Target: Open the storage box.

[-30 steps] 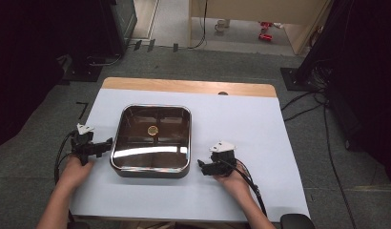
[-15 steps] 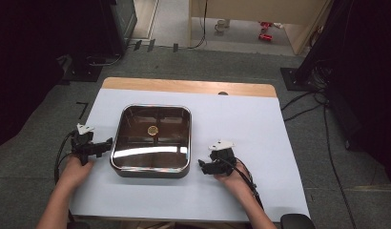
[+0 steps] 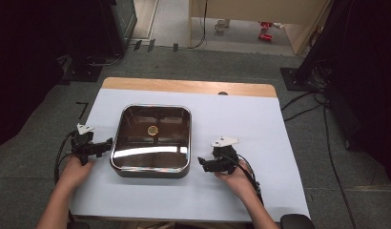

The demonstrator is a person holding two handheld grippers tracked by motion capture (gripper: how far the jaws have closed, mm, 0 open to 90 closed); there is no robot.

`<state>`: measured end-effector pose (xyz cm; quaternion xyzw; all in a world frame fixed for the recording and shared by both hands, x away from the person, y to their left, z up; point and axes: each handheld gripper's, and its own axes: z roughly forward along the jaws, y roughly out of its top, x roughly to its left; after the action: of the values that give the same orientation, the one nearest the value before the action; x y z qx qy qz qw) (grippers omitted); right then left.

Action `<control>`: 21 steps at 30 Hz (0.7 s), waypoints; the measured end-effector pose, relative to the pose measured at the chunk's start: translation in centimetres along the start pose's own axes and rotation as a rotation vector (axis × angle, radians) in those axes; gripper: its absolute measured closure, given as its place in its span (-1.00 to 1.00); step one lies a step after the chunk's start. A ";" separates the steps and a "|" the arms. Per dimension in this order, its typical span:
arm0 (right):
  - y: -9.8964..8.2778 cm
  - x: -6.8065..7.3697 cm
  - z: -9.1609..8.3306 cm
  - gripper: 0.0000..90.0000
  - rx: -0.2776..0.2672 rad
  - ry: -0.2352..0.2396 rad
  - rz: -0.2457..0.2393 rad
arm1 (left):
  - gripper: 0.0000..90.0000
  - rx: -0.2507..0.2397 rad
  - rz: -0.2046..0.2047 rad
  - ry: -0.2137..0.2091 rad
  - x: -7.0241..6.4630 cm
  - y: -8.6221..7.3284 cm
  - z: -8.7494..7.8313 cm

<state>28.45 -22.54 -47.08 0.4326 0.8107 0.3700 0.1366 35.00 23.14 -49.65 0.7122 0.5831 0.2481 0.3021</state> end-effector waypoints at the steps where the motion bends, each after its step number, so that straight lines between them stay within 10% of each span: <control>1: 0.1 0.1 -0.1 -0.49 -0.005 0.002 0.003 | -0.74 0.000 0.000 0.000 0.0 0.0 0.0; 21: 2.5 1.1 -2.3 -0.35 -0.038 0.050 -0.065 | -0.74 0.001 0.002 0.001 0.0 0.0 0.0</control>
<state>28.05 -21.93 -43.55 0.3941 0.8203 0.3915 0.1363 35.00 23.15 -49.65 0.7127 0.5827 0.2483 0.3014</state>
